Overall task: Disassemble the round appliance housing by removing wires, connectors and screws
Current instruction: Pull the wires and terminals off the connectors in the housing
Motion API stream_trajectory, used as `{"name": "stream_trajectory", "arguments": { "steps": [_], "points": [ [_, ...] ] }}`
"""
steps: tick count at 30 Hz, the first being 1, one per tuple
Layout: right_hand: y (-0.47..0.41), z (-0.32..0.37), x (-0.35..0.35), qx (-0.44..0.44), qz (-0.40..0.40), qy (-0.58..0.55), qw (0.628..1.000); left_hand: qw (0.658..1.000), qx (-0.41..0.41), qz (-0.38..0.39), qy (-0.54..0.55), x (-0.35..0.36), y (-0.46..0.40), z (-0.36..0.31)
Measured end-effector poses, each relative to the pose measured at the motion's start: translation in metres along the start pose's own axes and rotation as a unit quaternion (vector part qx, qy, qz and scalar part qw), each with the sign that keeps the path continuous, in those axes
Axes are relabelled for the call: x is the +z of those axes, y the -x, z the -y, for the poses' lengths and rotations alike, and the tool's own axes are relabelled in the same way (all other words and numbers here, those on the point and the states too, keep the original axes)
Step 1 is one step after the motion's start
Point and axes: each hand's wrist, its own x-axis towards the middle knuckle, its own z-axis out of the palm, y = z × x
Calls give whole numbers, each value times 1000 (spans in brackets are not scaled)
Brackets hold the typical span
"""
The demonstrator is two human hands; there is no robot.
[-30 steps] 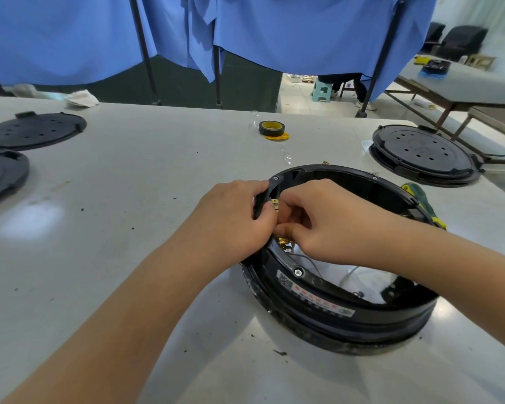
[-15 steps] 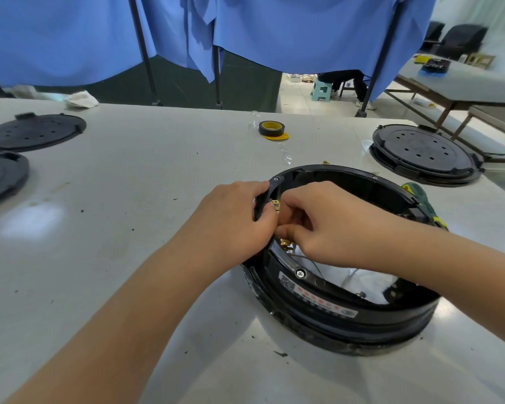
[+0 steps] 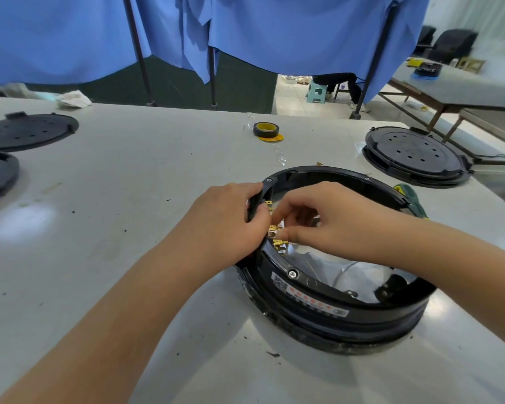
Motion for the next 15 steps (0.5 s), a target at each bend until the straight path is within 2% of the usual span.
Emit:
{"name": "stream_trajectory", "arguments": {
  "steps": [5,9,15],
  "points": [
    [8,-9,-3,21,0,-31,999,1000,2,8,8,0,0,1],
    [6,-7,-2,5,-21,0,1000,1000,5,18,15,0,0,2],
    [2,-3,-6,-9,-6,43,999,1000,8,18,16,0,0,2]
  ]
}}
